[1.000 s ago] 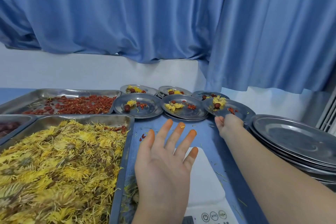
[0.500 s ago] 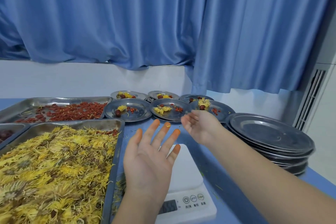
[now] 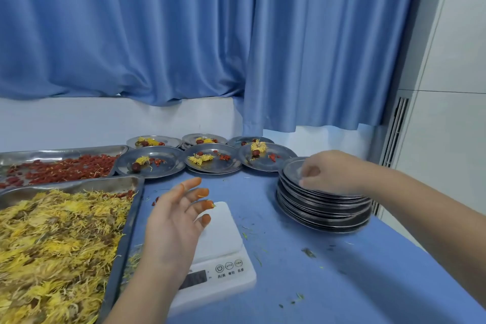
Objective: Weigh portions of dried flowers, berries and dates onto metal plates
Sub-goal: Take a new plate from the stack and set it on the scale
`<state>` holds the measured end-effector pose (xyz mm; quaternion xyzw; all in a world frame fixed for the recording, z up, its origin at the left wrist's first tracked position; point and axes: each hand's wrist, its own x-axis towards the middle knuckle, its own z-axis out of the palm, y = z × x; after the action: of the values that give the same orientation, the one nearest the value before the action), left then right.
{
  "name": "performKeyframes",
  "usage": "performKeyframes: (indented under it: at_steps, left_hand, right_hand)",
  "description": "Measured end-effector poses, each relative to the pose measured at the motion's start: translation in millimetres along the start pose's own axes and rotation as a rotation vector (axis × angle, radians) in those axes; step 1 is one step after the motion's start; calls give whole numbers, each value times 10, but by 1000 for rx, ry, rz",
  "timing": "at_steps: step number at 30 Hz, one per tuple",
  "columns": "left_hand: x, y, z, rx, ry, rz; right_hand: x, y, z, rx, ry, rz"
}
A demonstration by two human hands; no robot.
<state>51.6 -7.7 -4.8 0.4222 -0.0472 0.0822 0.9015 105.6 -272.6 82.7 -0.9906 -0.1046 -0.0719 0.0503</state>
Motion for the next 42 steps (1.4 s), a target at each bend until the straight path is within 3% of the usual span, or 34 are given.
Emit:
performKeyframes:
  at_steps: [2, 8, 25, 31, 35, 39, 42]
  left_hand:
    - [-3, -2, -8, 12, 4, 5]
    - [-16, 3, -25, 42, 19, 23]
    - [9, -7, -58, 43, 33, 12]
    - [7, -11, -57, 35, 40, 1]
    - [-1, 2, -57, 24, 41, 4]
    - [0, 4, -57, 22, 44, 2]
    - [-1, -1, -56, 19, 52, 3]
  right_hand:
    - [-40, 50, 21, -55, -70, -10]
    - [-25, 106, 129, -128, -10, 0]
    - [-9, 243, -14, 281, 92, 96]
    - [8, 254, -99, 265, 84, 49]
    - [27, 225, -154, 117, 97, -3]
    - [0, 122, -130, -377, 231, -134]
    - [-31, 10, -75, -593, 285, -176]
